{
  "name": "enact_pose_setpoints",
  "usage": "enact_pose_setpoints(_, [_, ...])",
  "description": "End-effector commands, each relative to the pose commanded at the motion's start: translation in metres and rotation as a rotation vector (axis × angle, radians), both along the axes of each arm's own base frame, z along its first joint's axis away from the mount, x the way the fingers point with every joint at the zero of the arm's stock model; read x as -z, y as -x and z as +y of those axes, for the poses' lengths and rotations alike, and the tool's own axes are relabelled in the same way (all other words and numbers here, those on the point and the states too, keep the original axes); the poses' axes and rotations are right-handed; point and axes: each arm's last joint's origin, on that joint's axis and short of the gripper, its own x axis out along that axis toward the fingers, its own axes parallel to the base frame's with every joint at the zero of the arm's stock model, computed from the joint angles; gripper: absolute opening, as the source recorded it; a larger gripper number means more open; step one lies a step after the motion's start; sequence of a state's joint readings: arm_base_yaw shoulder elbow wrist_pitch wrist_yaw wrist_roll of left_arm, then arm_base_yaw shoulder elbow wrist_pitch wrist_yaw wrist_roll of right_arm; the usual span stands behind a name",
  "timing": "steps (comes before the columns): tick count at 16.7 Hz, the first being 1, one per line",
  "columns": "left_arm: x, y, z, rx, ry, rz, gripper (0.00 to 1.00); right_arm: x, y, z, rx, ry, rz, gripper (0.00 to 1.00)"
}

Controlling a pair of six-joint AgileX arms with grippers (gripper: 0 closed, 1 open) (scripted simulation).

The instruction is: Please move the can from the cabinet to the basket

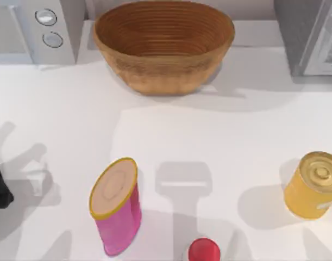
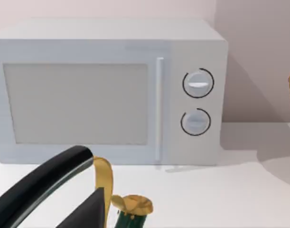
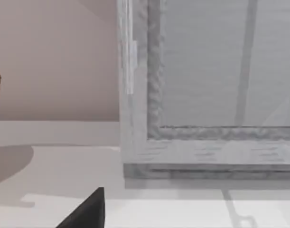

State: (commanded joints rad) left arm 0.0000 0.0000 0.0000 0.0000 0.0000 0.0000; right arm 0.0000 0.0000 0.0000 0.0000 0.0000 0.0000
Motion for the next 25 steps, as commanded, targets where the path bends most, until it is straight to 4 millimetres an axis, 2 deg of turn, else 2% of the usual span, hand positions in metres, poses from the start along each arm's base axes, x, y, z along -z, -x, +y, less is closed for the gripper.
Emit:
enact_pose_setpoints(2, [0.0, 0.0, 0.0, 0.0, 0.0, 0.0, 1.0, 0.0, 0.0, 0.0, 0.0, 0.0, 0.0, 1.0])
enact_pose_setpoints(4, [0.0, 0.0, 0.0, 0.0, 0.0, 0.0, 1.0, -0.008, 0.0, 0.001, -0.003, 0.0, 0.0, 1.0])
enact_pose_setpoints(7, [0.0, 0.0, 0.0, 0.0, 0.0, 0.0, 1.0, -0.041, 0.0, 0.002, -0.006, 0.0, 0.005, 1.0])
enact_pose_setpoints(9, [0.0, 0.0, 0.0, 0.0, 0.0, 0.0, 1.0, -0.075, -0.004, 0.004, -0.006, 0.001, 0.009, 1.0])
enact_pose_setpoints(12, [0.0, 0.0, 0.0, 0.0, 0.0, 0.0, 1.0, -0.136, -0.016, 0.007, -0.003, 0.003, 0.016, 1.0])
enact_pose_setpoints(18, [0.0, 0.0, 0.0, 0.0, 0.0, 0.0, 1.0, -0.259, -0.07, 0.021, 0.001, 0.008, 0.021, 1.0])
enact_pose_setpoints(22, [0.0, 0.0, 0.0, 0.0, 0.0, 0.0, 1.0, -0.316, -0.112, 0.034, 0.001, 0.005, 0.009, 1.0])
enact_pose_setpoints(25, [0.0, 0.0, 0.0, 0.0, 0.0, 0.0, 1.0, -0.34, -0.135, 0.043, 0.001, 0.002, -0.001, 1.0])
